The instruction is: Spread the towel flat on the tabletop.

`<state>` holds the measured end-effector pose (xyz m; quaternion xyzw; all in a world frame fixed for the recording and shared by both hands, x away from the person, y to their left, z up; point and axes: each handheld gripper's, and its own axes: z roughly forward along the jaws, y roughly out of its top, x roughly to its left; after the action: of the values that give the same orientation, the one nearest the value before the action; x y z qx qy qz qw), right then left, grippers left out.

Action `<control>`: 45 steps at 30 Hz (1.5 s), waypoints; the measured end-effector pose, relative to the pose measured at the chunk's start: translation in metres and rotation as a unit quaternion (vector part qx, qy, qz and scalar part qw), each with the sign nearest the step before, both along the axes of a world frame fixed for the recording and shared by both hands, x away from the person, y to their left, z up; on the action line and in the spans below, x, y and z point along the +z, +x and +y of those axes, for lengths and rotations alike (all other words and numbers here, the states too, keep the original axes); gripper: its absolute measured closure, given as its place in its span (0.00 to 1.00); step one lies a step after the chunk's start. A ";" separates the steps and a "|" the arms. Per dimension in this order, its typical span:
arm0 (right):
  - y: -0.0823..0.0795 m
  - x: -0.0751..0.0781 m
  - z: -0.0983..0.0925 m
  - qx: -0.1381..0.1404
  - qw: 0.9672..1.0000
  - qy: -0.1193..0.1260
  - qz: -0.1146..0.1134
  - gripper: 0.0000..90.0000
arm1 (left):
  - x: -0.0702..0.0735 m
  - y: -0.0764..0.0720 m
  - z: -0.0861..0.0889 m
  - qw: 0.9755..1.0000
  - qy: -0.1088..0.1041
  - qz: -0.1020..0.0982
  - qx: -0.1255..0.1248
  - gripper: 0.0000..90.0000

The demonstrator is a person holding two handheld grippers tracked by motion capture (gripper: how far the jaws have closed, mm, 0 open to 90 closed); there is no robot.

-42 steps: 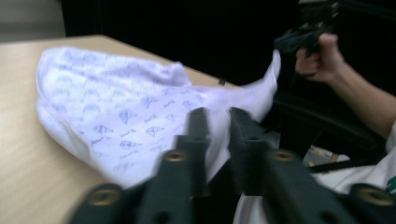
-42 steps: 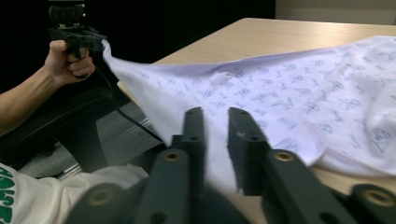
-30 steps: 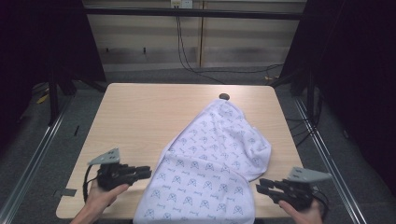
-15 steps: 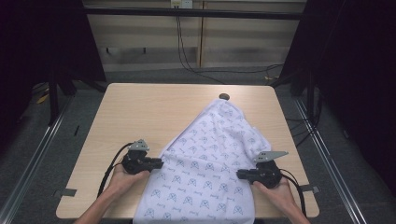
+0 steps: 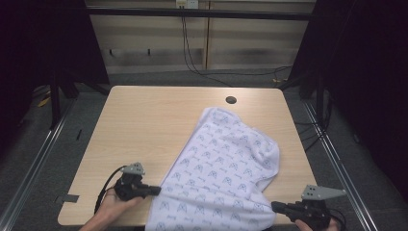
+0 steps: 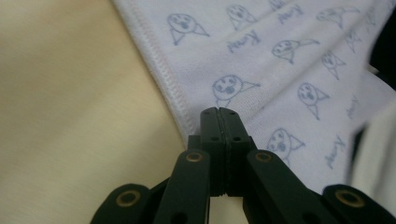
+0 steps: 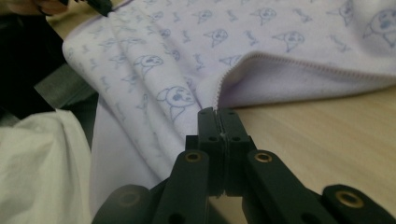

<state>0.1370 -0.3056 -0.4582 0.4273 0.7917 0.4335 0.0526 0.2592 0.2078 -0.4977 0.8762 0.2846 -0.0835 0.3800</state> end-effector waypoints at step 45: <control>0.171 -0.016 0.054 -0.018 0.998 -0.035 -0.044 0.63 | 0.005 0.084 -0.019 0.995 -0.030 -0.068 0.064 0.73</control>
<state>0.3080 -0.2514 -0.4738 0.4202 0.7951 0.4233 0.1100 0.3436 0.1883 -0.4925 0.8479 0.3112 -0.0072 0.4291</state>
